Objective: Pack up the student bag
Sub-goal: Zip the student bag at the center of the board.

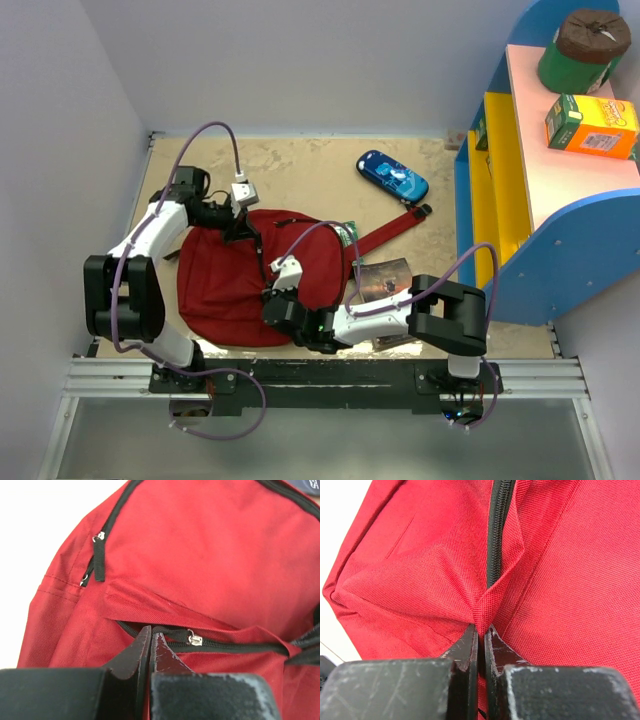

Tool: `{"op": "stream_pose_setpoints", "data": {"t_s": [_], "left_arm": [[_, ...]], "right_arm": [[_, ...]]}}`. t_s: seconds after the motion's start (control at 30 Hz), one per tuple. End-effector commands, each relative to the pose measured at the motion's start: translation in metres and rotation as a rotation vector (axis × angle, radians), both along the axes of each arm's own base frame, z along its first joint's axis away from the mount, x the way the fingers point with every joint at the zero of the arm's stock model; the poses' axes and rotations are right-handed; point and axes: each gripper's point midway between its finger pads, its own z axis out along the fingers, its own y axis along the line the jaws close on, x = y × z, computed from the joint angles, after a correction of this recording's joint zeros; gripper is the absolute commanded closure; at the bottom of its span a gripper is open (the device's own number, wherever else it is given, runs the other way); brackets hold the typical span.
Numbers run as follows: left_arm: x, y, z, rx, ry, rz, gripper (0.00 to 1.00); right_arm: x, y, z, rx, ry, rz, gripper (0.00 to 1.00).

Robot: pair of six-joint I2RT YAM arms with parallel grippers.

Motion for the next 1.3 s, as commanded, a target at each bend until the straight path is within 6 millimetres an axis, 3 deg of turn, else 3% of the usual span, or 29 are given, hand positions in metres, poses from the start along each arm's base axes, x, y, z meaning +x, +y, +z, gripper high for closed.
{"op": "stream_pose_setpoints", "data": {"t_s": [0.0,0.07,0.1,0.17,0.2,0.23,0.3,0.4,0.47,0.57,0.63,0.7,0.8,0.9,0.97,1.1,1.2,1.27], "left_arm": [[0.031,0.003,0.022,-0.003,-0.203,-0.039,1.00],[0.038,0.005,0.019,-0.023,-0.189,0.060,1.00],[0.065,0.011,0.030,-0.006,-0.303,0.125,1.00],[0.081,0.018,0.031,-0.018,-0.300,0.260,1.00],[0.107,0.031,0.044,0.012,-0.402,0.361,1.00],[0.117,0.037,0.044,0.012,-0.396,0.433,1.00],[0.135,0.053,0.051,0.051,-0.448,0.541,1.00],[0.143,0.060,0.055,0.048,-0.463,0.599,1.00],[0.138,0.057,0.063,0.025,-0.467,0.596,1.00],[0.119,0.037,0.078,-0.040,-0.468,0.477,1.00],[0.094,0.018,0.082,-0.082,-0.421,0.350,1.00],[0.067,0.007,0.073,-0.103,-0.343,0.263,1.00],[0.035,0.002,0.053,-0.083,-0.288,0.175,1.00],[0.011,0.004,0.029,-0.044,-0.246,0.131,1.00],[0.000,0.004,0.018,-0.028,-0.234,0.099,1.00],[-0.021,0.001,0.004,-0.028,-0.171,0.056,1.00],[-0.024,0.002,0.000,-0.023,-0.163,0.051,1.00],[-0.025,0.003,-0.002,-0.019,-0.164,0.055,1.00]], "right_arm": [[-0.021,0.002,-0.020,-0.034,0.071,0.073,1.00],[-0.023,0.001,-0.020,-0.037,0.067,0.075,1.00],[-0.024,-0.002,-0.022,-0.041,0.070,0.073,1.00],[-0.026,-0.005,-0.021,-0.034,0.070,0.065,1.00],[-0.027,-0.009,-0.022,-0.038,0.071,0.063,1.00],[-0.028,-0.010,-0.021,-0.032,0.073,0.059,1.00],[-0.031,-0.011,-0.021,-0.033,0.073,0.065,1.00],[-0.037,-0.009,-0.026,-0.040,0.080,0.075,1.00],[-0.040,-0.008,-0.027,-0.036,0.085,0.083,1.00],[-0.043,-0.007,-0.027,-0.036,0.095,0.098,1.00],[-0.043,-0.007,-0.015,-0.037,0.084,0.112,0.75],[-0.033,-0.010,0.002,-0.014,0.061,0.097,0.53],[-0.003,-0.018,0.038,0.040,0.032,0.066,0.45],[0.031,-0.030,0.061,0.058,-0.008,0.025,0.42],[0.051,-0.038,0.064,0.030,-0.026,-0.007,0.42],[0.079,-0.029,0.078,0.042,-0.061,-0.027,0.42],[0.090,-0.017,0.084,0.052,-0.079,-0.030,0.43],[0.093,-0.008,0.076,0.051,-0.079,-0.019,0.44]]}}
